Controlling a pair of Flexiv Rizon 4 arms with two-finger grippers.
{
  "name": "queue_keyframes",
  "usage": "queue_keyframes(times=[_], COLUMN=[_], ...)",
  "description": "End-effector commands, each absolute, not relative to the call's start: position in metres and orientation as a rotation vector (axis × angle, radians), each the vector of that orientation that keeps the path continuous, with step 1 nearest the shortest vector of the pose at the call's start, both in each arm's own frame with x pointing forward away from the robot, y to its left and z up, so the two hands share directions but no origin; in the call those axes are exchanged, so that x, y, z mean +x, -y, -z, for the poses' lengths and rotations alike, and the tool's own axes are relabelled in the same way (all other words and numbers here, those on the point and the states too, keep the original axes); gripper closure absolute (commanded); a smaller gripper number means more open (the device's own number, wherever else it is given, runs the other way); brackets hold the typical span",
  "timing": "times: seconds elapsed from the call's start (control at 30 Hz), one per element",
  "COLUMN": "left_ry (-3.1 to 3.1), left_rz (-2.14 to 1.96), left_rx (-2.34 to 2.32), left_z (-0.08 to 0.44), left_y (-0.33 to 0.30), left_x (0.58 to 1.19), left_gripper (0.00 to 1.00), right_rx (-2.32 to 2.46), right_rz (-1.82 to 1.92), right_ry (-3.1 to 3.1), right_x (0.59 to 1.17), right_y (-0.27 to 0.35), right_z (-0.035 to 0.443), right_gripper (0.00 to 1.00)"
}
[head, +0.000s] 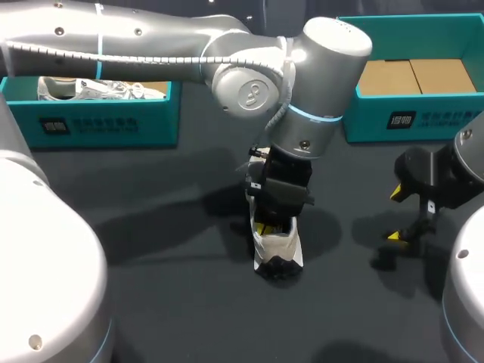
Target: Take the shoe out of the shoebox, open the shoe tongue, remove and reinsert the insole, then place the shoe into the shoebox
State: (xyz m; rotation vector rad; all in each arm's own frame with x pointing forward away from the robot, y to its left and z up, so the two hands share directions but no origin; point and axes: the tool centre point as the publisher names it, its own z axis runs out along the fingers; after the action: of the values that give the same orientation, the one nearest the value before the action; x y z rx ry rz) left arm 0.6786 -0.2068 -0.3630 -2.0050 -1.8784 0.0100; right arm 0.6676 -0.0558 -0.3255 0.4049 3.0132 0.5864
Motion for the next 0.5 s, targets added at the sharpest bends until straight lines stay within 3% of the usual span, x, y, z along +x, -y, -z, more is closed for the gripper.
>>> queue_keyframes(times=[0.03, 0.3, 0.5], left_ry=[1.878, 1.911, 1.999], left_rz=[0.004, 0.004, -0.037], left_rx=[-2.0, -2.029, -2.091], left_z=[0.378, 0.392, 0.366], left_y=[0.21, 0.213, 0.218], left_x=[0.677, 0.674, 0.674], left_gripper=[1.0, 1.0, 1.0], right_rx=[0.406, 0.406, 0.406], right_rz=[-0.584, -0.584, -0.584], right_ry=[-3.01, -3.01, -3.01], right_x=[0.665, 0.665, 0.665], right_y=[0.056, 0.056, 0.056], right_z=[0.325, 0.325, 0.325], right_gripper=[0.0, 0.0, 0.0])
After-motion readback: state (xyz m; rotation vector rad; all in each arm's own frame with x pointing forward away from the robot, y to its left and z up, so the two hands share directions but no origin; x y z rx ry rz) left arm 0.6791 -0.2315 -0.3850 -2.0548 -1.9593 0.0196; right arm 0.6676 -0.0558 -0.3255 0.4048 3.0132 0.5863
